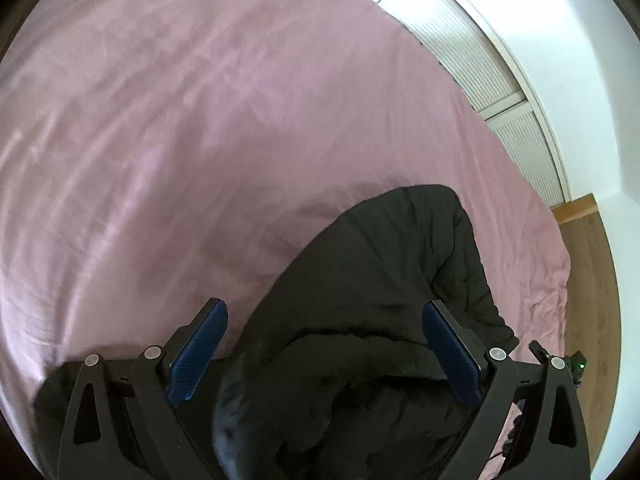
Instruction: Fold large clothes
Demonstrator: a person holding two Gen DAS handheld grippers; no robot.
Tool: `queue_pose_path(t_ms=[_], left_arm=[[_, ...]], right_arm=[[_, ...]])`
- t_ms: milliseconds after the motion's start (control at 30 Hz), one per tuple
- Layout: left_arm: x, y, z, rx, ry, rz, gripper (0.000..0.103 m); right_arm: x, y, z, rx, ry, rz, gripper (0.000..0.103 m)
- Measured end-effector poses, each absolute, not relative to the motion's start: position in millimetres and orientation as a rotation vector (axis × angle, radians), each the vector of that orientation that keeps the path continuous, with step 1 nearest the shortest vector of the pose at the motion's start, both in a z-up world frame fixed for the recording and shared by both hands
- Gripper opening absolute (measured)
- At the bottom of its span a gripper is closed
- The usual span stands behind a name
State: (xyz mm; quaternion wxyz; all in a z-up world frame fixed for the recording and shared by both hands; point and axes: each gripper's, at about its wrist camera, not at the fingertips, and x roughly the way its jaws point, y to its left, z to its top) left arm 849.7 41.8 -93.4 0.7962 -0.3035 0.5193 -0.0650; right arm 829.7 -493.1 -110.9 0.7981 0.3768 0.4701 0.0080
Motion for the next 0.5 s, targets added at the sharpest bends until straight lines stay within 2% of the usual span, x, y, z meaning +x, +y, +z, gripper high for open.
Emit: queue_pose_path(t_ms=[100,133,200,233,267,300,367,400,467,500], left_arm=[[852,36,-105,-0.651,1.127,-0.131,0.096],[853,33,-107,-0.640,1.129,-0.123,0.090],[855,29,-111,-0.619,1.147,-0.122,0.070],[856,27,-114,-0.612,1.162,-0.124,0.052],[857,24,-117,-0.601,1.183,-0.123,0.040],[857,22,-118,-0.589,1.188,-0.122,0.036],[856,18,-115,-0.558,1.184,-0.130,0.025],[855,14,-113,-0.529,1.183,-0.136,0.023],[853,10,-114,-0.481,1.188,-0.139,0.018],[852,8,-113,-0.455,1.190,-0.138,0.018]], right_arm=[[847,-478,-122,0.804,1.034,0.016,0.103],[849,-475,-124,0.796,1.040,0.015,0.103],[856,-463,-129,0.757,1.065,0.003,0.103],[860,-457,-131,0.732,1.087,0.008,0.103],[862,-452,-131,0.709,1.102,0.010,0.101],[864,-445,-129,0.670,1.109,0.004,0.096],[866,-438,-127,0.626,1.112,0.014,0.068],[868,-434,-126,0.604,1.119,0.014,0.061],[869,-428,-124,0.558,1.145,0.023,0.034],[868,-426,-122,0.532,1.156,0.026,0.029]])
